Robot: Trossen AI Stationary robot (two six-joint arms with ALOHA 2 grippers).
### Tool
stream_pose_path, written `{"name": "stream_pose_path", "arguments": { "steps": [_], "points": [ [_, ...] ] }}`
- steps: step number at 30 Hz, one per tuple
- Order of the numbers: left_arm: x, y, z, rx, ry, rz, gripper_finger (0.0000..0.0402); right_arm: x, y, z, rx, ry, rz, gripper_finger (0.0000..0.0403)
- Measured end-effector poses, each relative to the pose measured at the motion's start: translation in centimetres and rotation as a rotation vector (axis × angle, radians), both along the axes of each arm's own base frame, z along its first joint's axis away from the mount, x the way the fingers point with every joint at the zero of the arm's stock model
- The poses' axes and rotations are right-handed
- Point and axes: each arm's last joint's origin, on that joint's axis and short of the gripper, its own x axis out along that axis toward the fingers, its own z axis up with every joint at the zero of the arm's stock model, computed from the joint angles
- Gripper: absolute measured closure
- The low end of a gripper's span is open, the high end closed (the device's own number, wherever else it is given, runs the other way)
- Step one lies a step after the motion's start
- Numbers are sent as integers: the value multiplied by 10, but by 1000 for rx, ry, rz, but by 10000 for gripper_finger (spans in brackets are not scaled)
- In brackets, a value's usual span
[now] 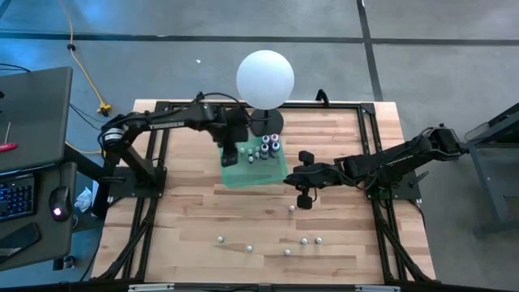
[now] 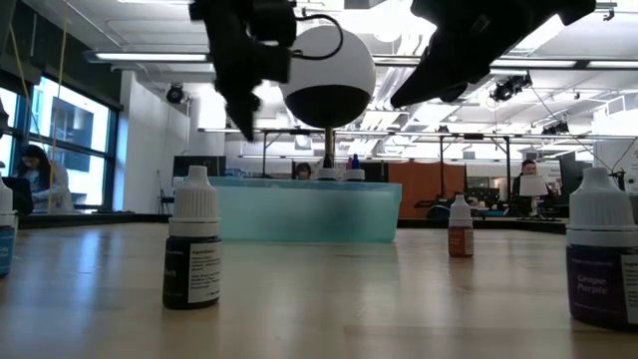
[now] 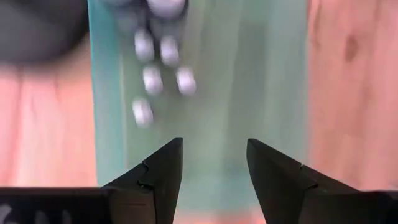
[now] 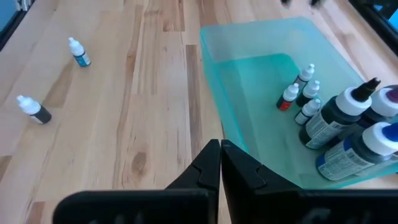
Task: Pick & Place food coloring
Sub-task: Put the small blue food coloring bottle into the green bin
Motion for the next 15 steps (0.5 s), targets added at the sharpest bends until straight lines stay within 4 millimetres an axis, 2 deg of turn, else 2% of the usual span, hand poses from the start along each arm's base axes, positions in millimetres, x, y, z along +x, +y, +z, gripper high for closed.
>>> {"name": "stream_pose_path", "arguments": {
  "steps": [4, 8, 11, 15],
  "points": [
    [-21, -14, 21, -52, 166, 38, 227, 1, -1, 2, -15, -26, -28, 399],
    [-42, -46, 34, -7, 198, 3, 227, 2, -1, 2, -14, -32, -29, 402],
    [-61, -74, 40, 28, 138, -41, 227, 2, -1, 3, -11, -40, -30, 400],
    [-85, -113, 32, 2, -14, 5, 227, 3, -1, 4, -5, -55, -32, 402]
  ]
}}
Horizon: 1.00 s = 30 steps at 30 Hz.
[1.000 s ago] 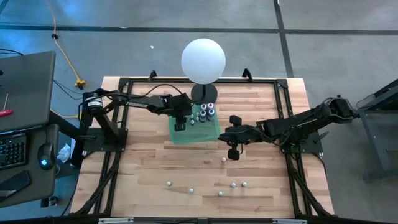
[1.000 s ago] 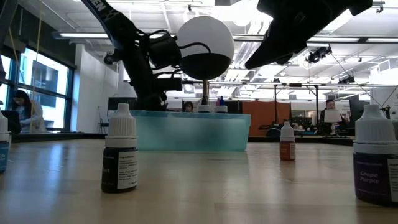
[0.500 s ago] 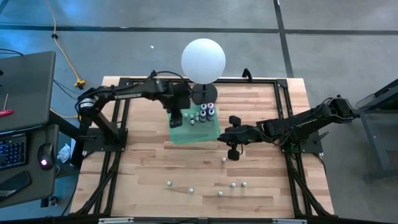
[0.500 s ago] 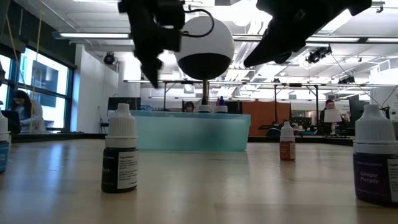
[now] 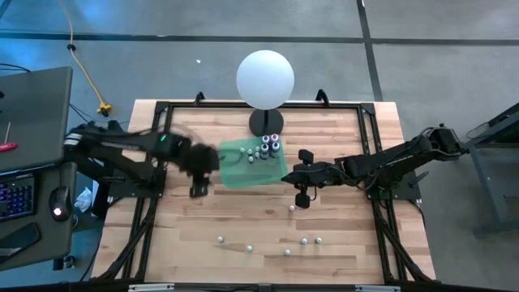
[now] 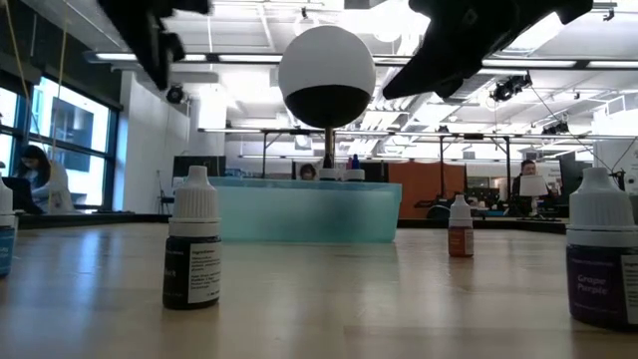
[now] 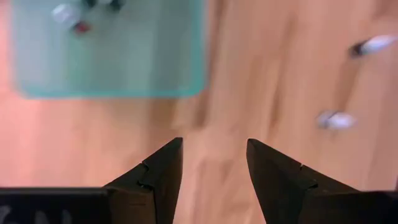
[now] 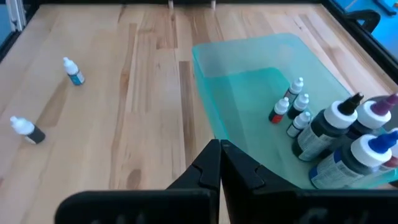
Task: Pick & Place food coloring
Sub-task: Put the small blue food coloring bottle into the green bin
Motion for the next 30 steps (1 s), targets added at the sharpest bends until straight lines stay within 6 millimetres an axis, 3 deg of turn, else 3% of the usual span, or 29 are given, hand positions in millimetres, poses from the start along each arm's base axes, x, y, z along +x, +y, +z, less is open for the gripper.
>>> {"name": "stream_pose_path", "arguments": {
  "steps": [4, 11, 15, 20, 30],
  "points": [
    [-16, -44, -30, -69, -213, -54, 227, 1, 0, 1, 7, -14, 5, 400],
    [-30, -117, -86, -266, -483, -327, 227, 1, 0, 2, 6, -23, 7, 402],
    [-33, -131, -110, -166, -495, -317, 227, 2, 1, 4, 9, -47, 8, 399],
    [-24, -135, -131, -80, -460, -278, 227, 3, 1, 6, 13, -69, 8, 401],
    [-8, -151, -157, -159, -417, -351, 227, 3, 1, 6, 13, -70, 9, 397]
  ]
}}
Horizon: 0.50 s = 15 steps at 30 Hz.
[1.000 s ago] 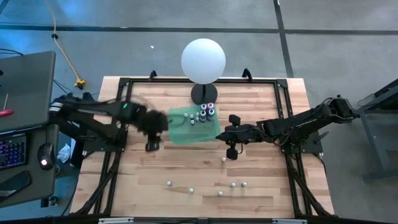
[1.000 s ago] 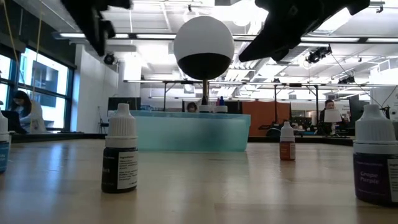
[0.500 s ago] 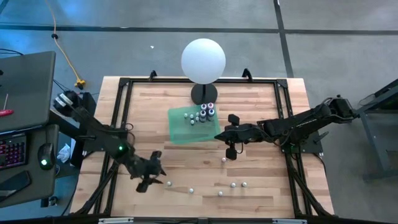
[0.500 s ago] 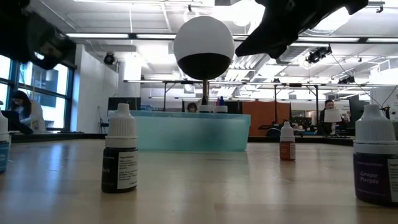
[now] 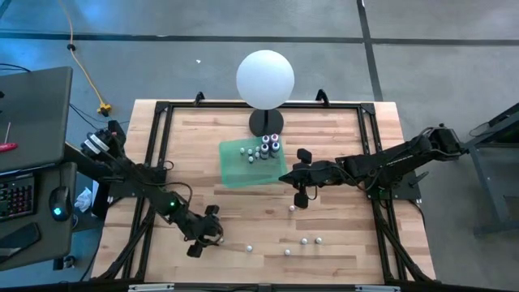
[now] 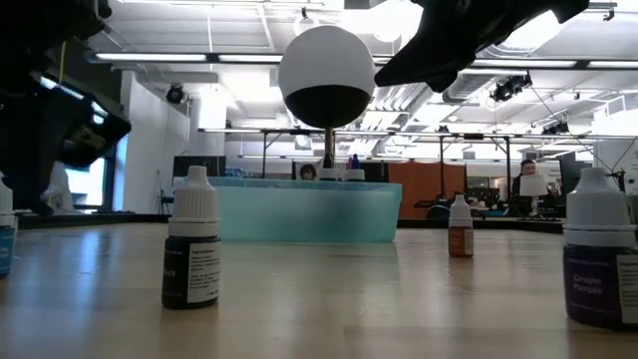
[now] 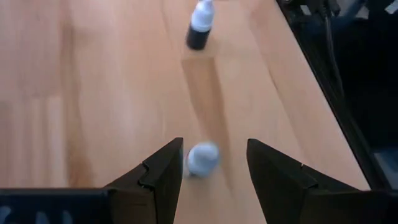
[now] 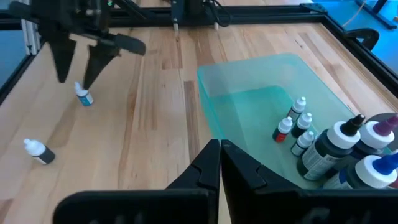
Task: Pick & Place food coloring
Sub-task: Put the small blue food coloring bottle into the green bin
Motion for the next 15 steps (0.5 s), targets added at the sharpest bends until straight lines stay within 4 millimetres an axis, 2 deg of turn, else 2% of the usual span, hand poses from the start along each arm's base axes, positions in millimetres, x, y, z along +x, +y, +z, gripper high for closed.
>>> {"name": "stream_pose_path", "arguments": {
  "steps": [10, 15],
  "points": [
    [5, -3, -22, 63, 24, -2, 227, 0, 0, 0, 2, 3, 6, 395],
    [10, -7, -24, 70, -19, -34, 236, 0, 0, -1, 1, 9, 7, 395]
  ]
}}
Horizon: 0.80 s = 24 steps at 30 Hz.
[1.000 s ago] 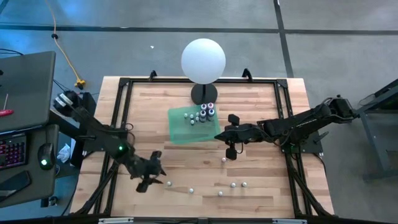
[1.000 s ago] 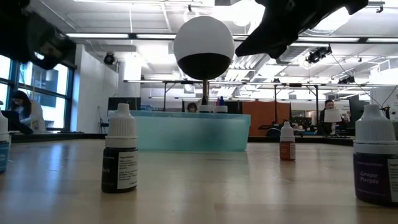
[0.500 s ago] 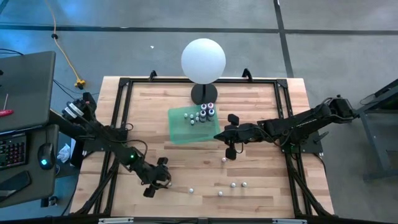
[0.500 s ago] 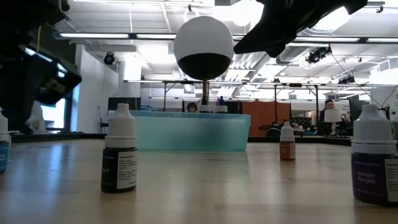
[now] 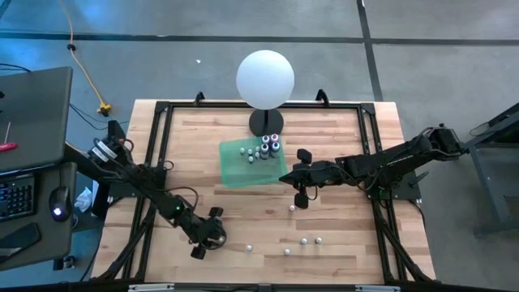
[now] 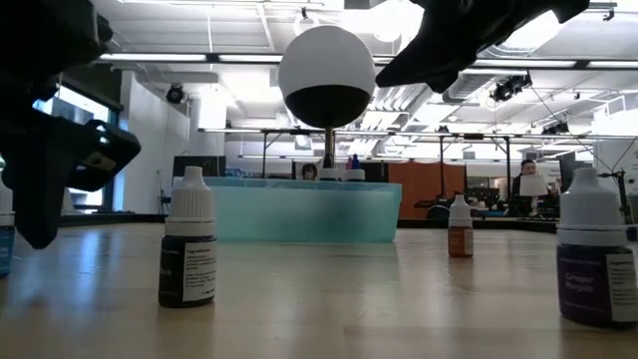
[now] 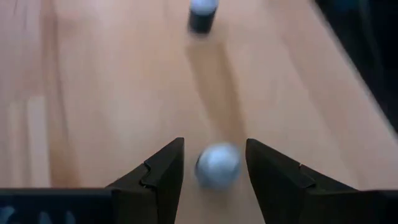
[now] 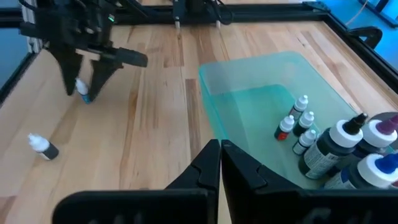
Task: Pick & Place food coloring
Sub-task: Put the small blue food coloring bottle into the green bin
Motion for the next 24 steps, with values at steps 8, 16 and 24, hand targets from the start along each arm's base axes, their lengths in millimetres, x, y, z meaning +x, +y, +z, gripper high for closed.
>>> {"name": "stream_pose_path", "arguments": {
  "steps": [8, 16, 24],
  "points": [
    [1, 0, 1, 14, -19, -6, 318, -1, 0, -2, -2, 10, 0, 395],
    [13, 0, 20, 118, -96, 133, 348, 0, 0, -2, 0, 1, 1, 400],
    [48, 41, 75, 317, -147, 315, 328, 0, 0, -1, 1, -3, 0, 400]
  ]
}}
